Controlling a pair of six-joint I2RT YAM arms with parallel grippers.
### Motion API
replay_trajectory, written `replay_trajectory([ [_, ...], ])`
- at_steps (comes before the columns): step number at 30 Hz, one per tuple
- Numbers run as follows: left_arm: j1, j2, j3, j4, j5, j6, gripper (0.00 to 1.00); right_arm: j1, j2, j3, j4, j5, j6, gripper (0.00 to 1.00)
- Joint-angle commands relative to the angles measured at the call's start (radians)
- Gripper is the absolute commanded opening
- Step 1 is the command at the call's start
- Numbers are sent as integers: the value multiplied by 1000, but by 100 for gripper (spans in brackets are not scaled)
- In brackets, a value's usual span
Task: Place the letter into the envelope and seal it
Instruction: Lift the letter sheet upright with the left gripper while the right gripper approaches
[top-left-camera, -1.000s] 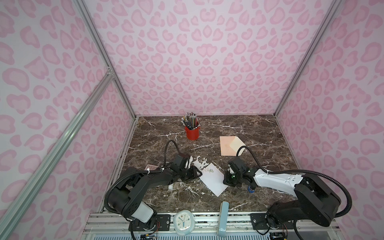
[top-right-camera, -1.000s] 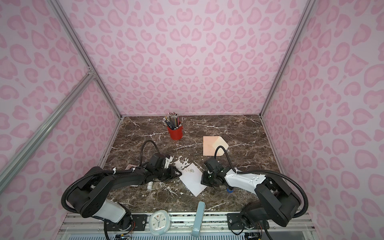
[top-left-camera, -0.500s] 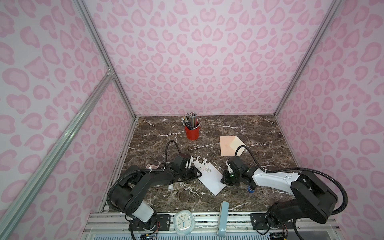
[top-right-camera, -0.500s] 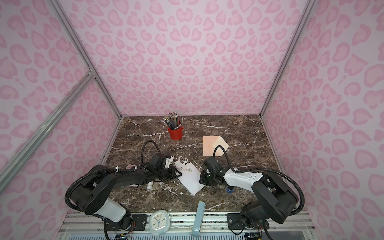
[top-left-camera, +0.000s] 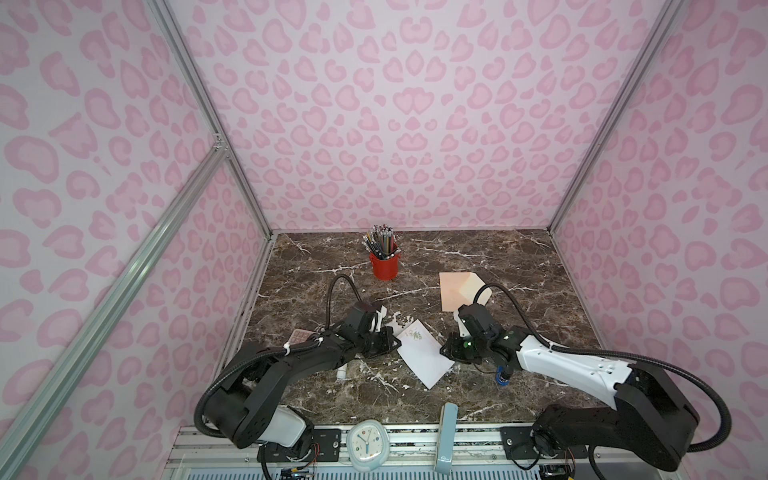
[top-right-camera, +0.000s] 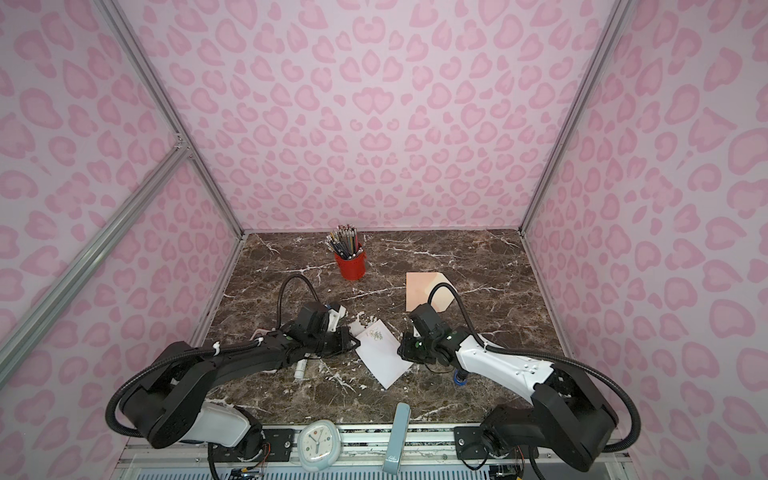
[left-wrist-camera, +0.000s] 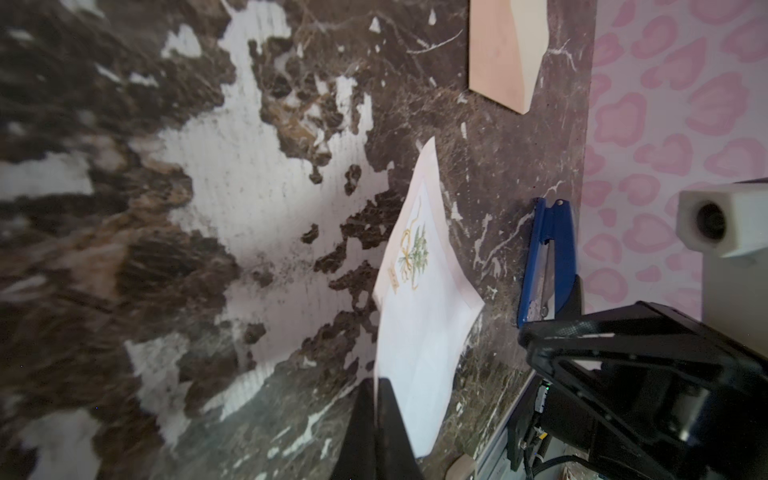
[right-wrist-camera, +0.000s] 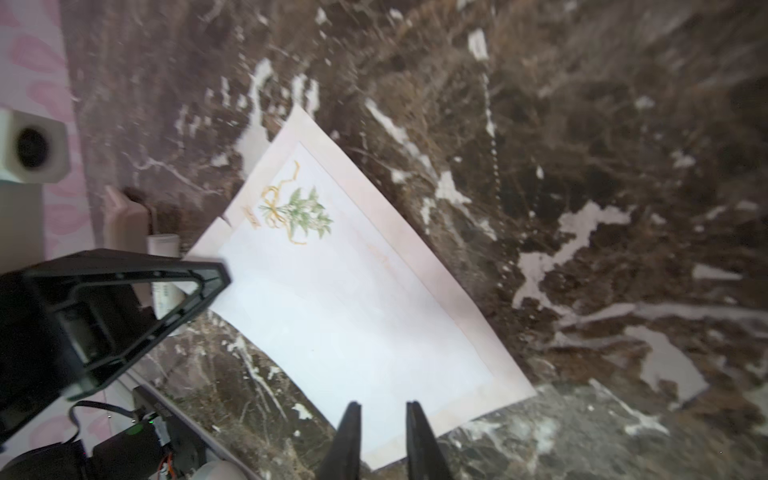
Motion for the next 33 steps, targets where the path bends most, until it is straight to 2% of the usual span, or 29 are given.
replay_trajectory([
  [1, 0, -109, 31, -79, -69, 35, 4, 2, -96, 26, -45, 49, -23, 43],
  [4, 0, -256, 71, -163, -130, 43, 4, 2, -217, 32, -34, 76, -16, 53],
  [7, 1, -396, 108, -214, -177, 27, 4, 2, -326, 0, 17, 96, 11, 58],
  [11, -1, -536, 143, -254, -211, -12, 4, 4, -488, -132, 213, 115, 62, 63],
  [14, -3, -604, 155, -266, -223, -28, 4, 8, -600, -261, 404, 153, 116, 66],
  [17, -4, -642, 161, -272, -226, -36, 4, 10, -671, -339, 520, 178, 137, 68],
  [21, -7, -679, 132, -213, -226, -49, 4, 11, -659, -350, 579, 158, 152, 70],
  [26, -11, -706, 75, -65, -214, -91, 4, 11, -541, -316, 653, 107, 187, 73],
  [33, -17, -708, 64, 11, -215, -101, 4, 12, -379, -271, 729, 54, 227, 79],
])
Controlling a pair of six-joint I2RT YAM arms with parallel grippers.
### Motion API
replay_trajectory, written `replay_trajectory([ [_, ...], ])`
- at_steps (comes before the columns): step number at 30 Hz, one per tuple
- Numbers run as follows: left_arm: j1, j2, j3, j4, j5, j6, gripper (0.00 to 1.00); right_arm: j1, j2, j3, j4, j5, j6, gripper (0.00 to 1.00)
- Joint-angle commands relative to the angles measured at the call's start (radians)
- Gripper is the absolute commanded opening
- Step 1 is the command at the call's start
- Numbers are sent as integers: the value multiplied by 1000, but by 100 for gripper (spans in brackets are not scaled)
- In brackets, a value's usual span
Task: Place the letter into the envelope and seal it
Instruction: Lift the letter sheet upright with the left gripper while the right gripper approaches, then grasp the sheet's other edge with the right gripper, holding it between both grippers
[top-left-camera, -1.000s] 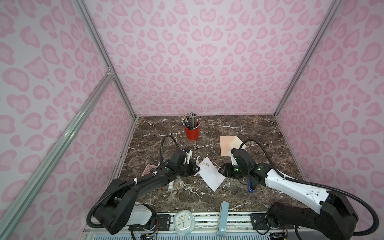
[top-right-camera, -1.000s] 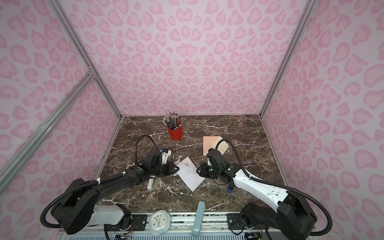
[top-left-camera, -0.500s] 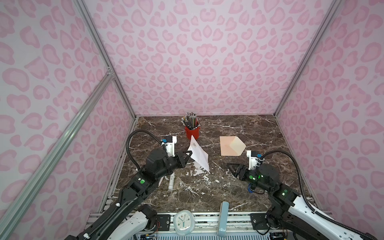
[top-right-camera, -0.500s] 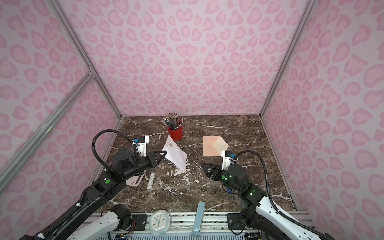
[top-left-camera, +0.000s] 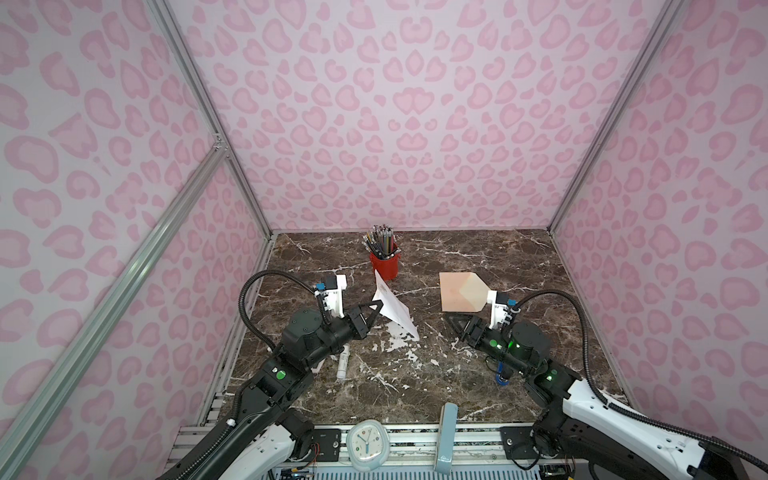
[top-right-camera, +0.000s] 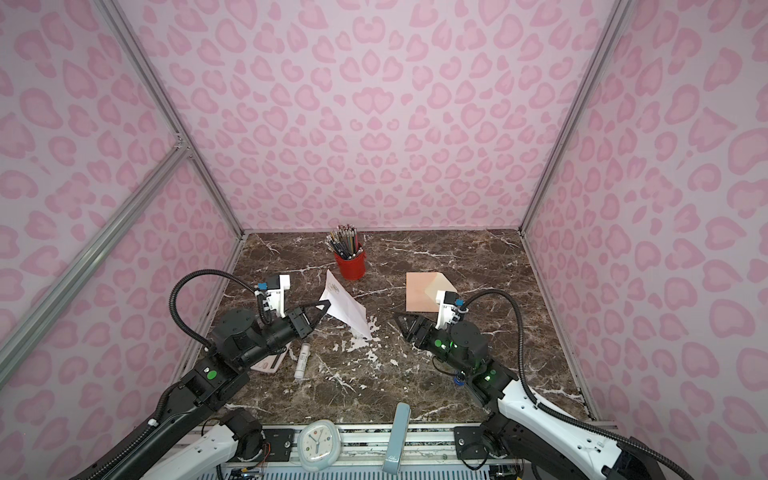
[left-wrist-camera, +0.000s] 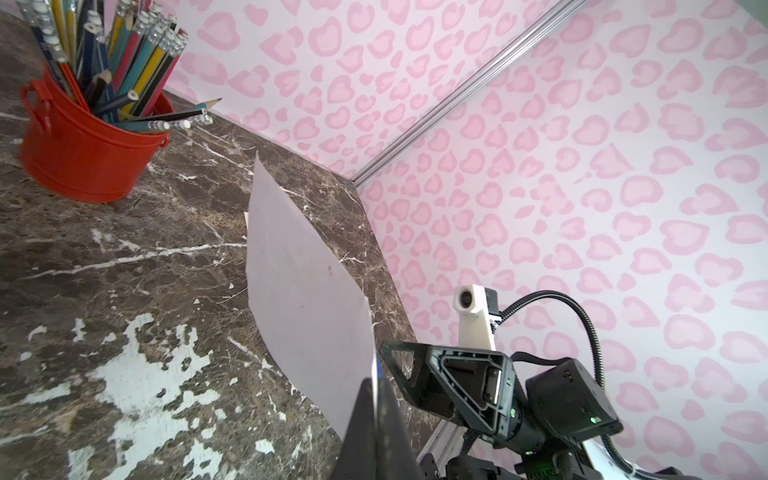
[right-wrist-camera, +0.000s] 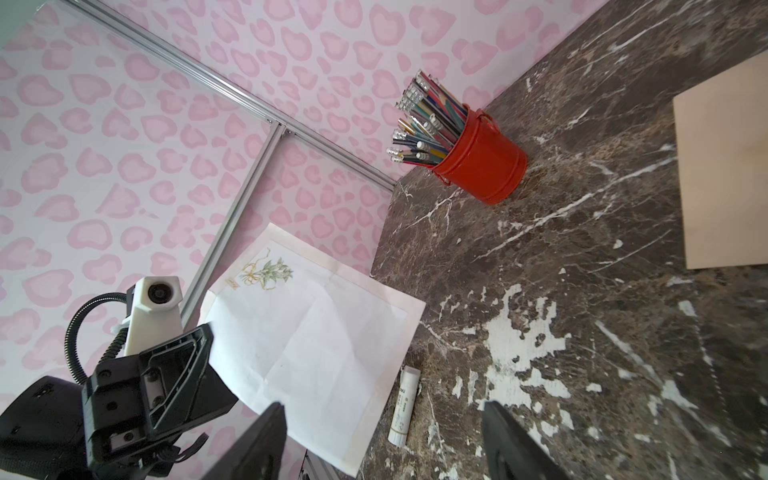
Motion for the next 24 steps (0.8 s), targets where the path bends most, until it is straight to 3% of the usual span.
replay_trajectory([
  [1, -1, -1, 7, 84, -3, -8, 4, 1, 66, 24, 79, -41, 38, 81],
  [12, -2, 32, 15, 164, 21, 13, 4, 20, 320, 114, 246, -222, 118, 91],
  [18, -1, 84, 5, 230, 61, 1, 4, 42, 450, 73, 590, -260, 274, 91],
  [24, -1, 112, 11, 227, 93, 26, 4, 29, 486, 97, 679, -276, 298, 83],
])
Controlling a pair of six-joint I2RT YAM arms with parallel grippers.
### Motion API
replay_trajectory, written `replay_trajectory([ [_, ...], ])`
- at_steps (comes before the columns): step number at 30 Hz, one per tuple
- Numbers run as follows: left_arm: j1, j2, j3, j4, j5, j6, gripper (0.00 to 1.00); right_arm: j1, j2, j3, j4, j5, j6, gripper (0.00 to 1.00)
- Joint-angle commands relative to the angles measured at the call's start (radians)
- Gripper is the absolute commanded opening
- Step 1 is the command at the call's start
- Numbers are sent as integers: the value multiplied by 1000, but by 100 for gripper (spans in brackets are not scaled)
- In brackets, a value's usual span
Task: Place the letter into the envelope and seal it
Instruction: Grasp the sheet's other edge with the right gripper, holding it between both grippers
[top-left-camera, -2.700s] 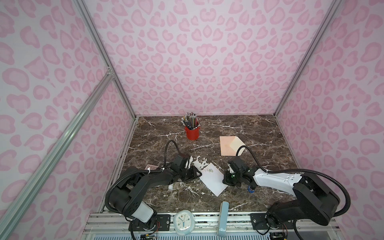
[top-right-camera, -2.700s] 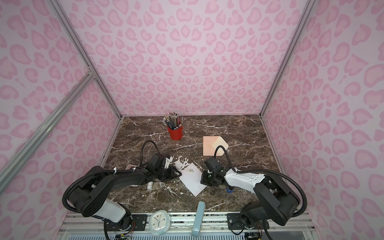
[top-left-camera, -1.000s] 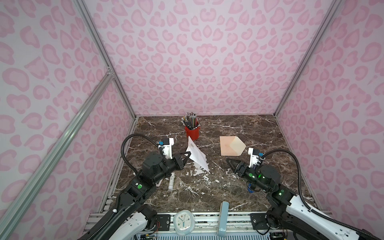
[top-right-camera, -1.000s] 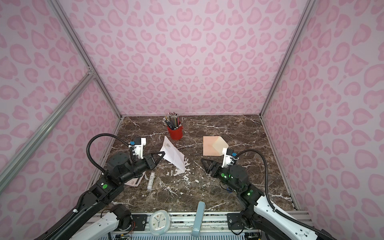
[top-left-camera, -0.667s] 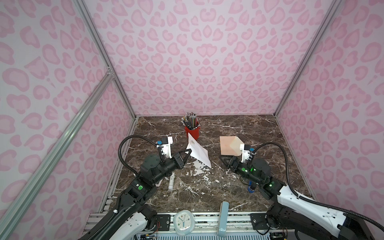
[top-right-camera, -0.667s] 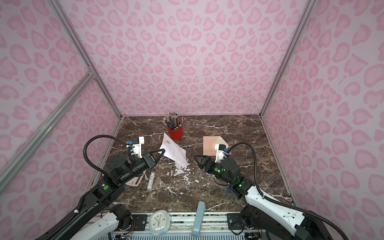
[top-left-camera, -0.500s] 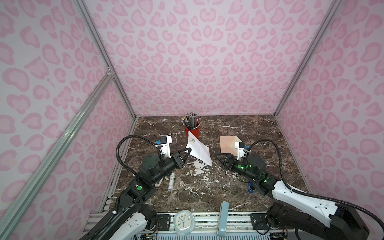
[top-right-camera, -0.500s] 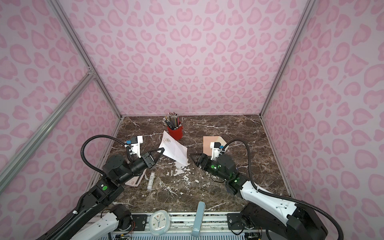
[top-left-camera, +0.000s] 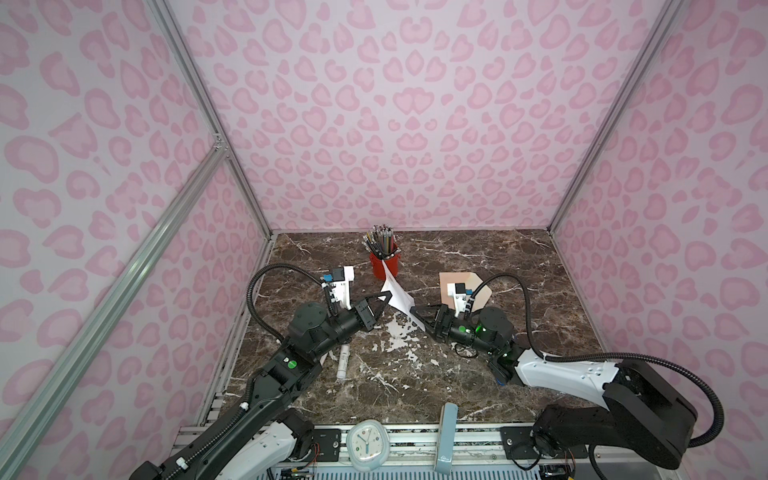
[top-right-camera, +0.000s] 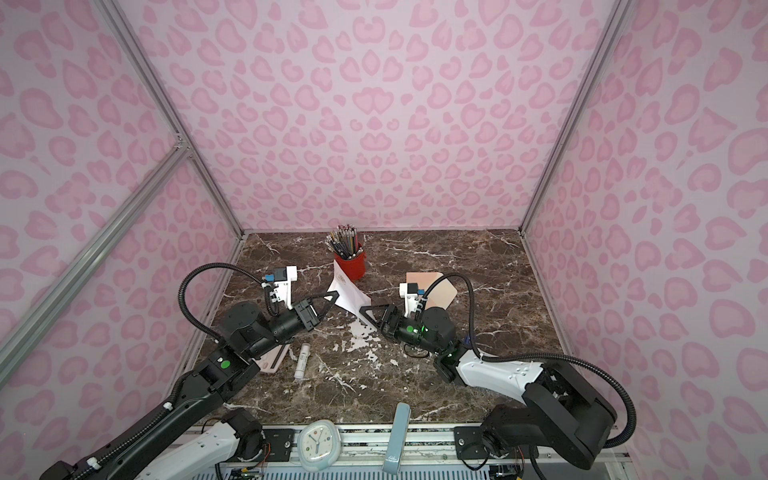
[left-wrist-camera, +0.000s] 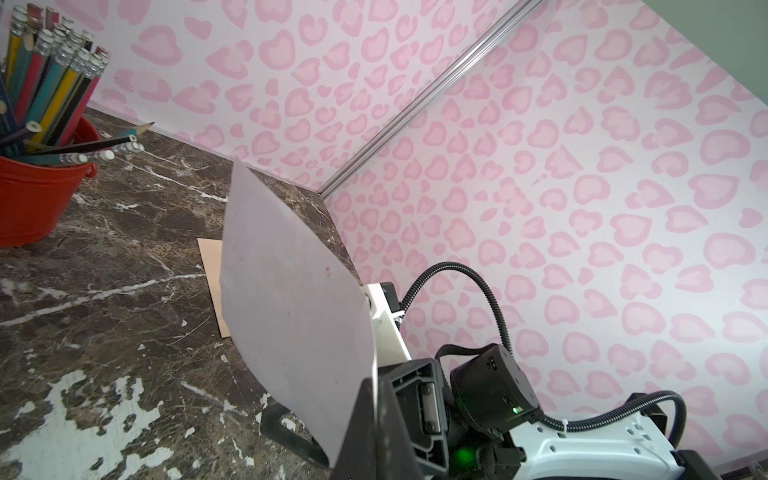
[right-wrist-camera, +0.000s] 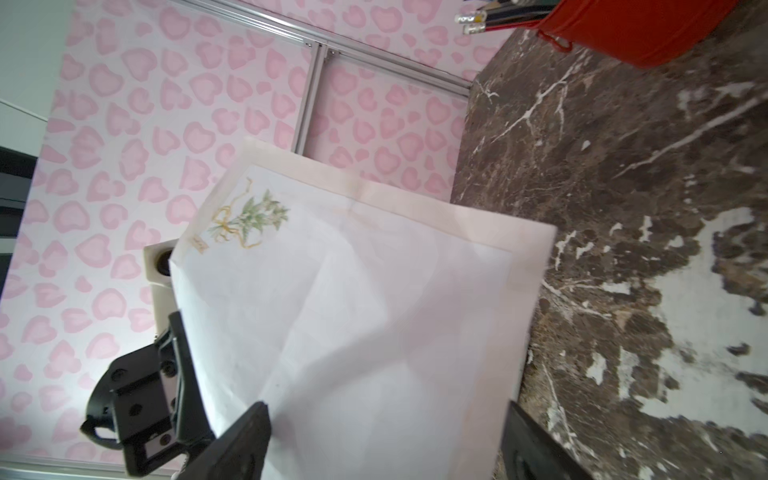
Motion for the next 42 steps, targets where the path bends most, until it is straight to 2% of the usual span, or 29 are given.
replay_trajectory([
  [1, 1, 1, 6, 42, 32, 21, 4, -16, 2, 9, 126, -17, 27, 81],
  [10, 4, -52, -25, -28, 19, 50, 4, -69, -23, 6, 116, -15, 36, 63],
  [12, 7, -62, -27, -37, 12, 62, 4, -73, -45, 5, 92, -17, 22, 65],
  [17, 13, -64, -18, -80, 20, 72, 4, -74, -101, -7, 37, -5, -7, 78],
  [25, 13, -47, -33, -51, 14, 64, 4, -75, -200, -27, -40, 2, -44, 71],
  [31, 15, -41, -35, -16, -10, 54, 4, -73, -319, -15, -248, 15, -142, 78],
  [34, 15, -17, -30, 1, -2, 43, 4, -73, -346, -15, -308, 24, -170, 76],
  [38, 14, 3, -43, 41, 8, 27, 4, -72, -333, -26, -295, 23, -162, 71],
  [42, 14, 7, -49, 47, 14, 26, 4, -66, -333, -30, -295, 36, -158, 59],
])
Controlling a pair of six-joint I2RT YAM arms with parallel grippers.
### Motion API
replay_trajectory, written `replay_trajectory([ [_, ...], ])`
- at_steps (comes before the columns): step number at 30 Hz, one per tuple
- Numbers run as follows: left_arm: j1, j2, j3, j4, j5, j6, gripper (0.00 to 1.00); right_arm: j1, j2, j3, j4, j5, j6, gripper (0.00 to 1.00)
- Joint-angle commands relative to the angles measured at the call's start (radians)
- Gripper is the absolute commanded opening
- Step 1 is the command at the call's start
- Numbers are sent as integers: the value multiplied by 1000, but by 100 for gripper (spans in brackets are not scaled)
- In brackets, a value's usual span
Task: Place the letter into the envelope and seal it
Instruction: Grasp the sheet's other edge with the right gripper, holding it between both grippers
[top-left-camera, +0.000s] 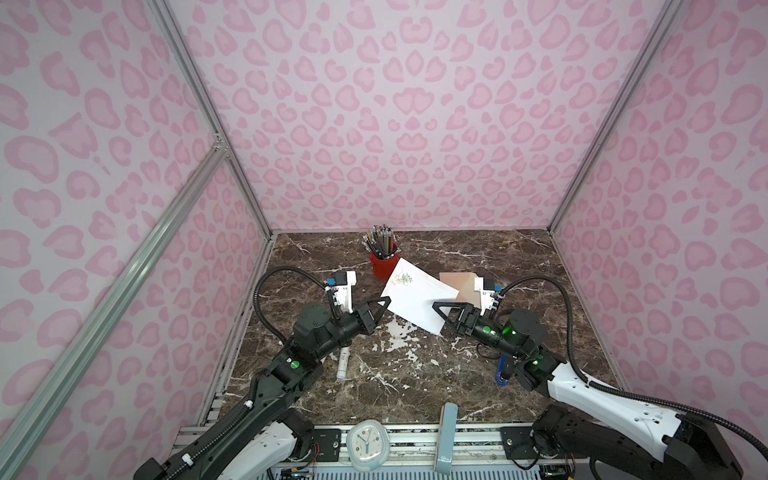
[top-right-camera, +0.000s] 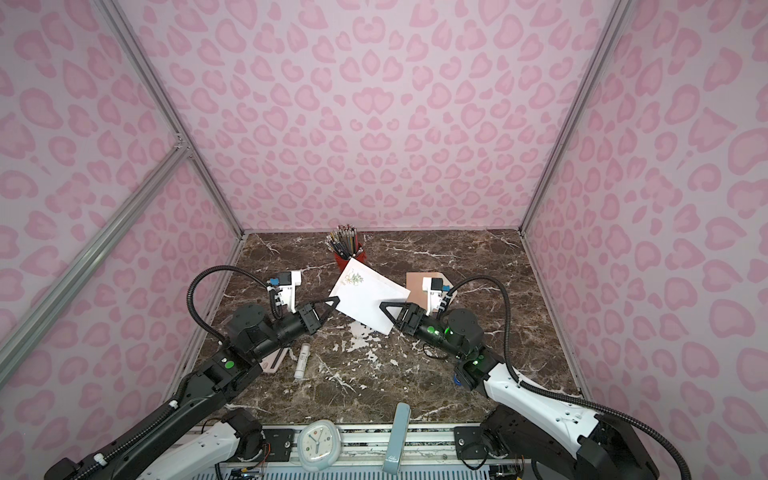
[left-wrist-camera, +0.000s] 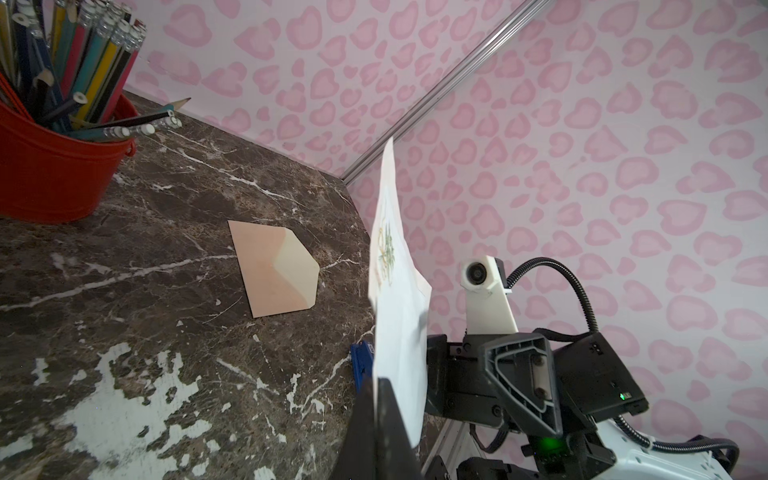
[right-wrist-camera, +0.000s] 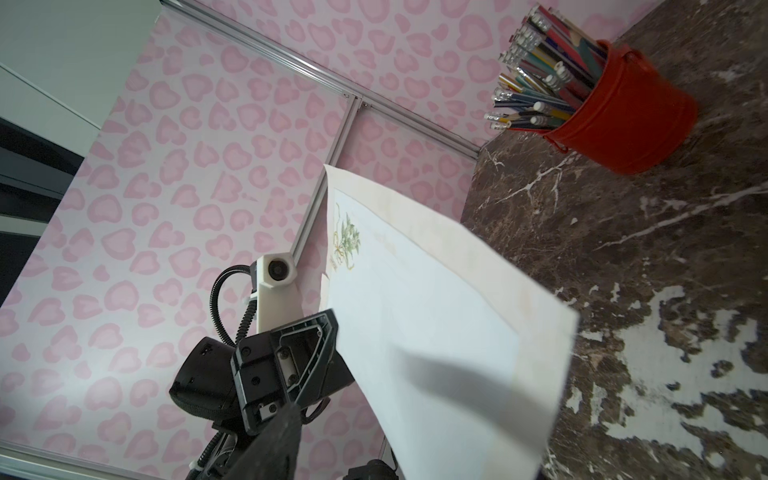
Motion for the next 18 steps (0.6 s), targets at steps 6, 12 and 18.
replay_trajectory([
  [6, 1, -30, -28, 48, 16, -2, 4, 3, -9, -3, -11, 46, -21, 32],
  [12, -1, -54, -47, 32, 45, 2, 4, 9, 27, -2, 15, 50, -3, 5],
  [18, 1, -86, -27, -44, 52, 34, 25, 14, -17, 51, -112, 35, -75, 0],
])
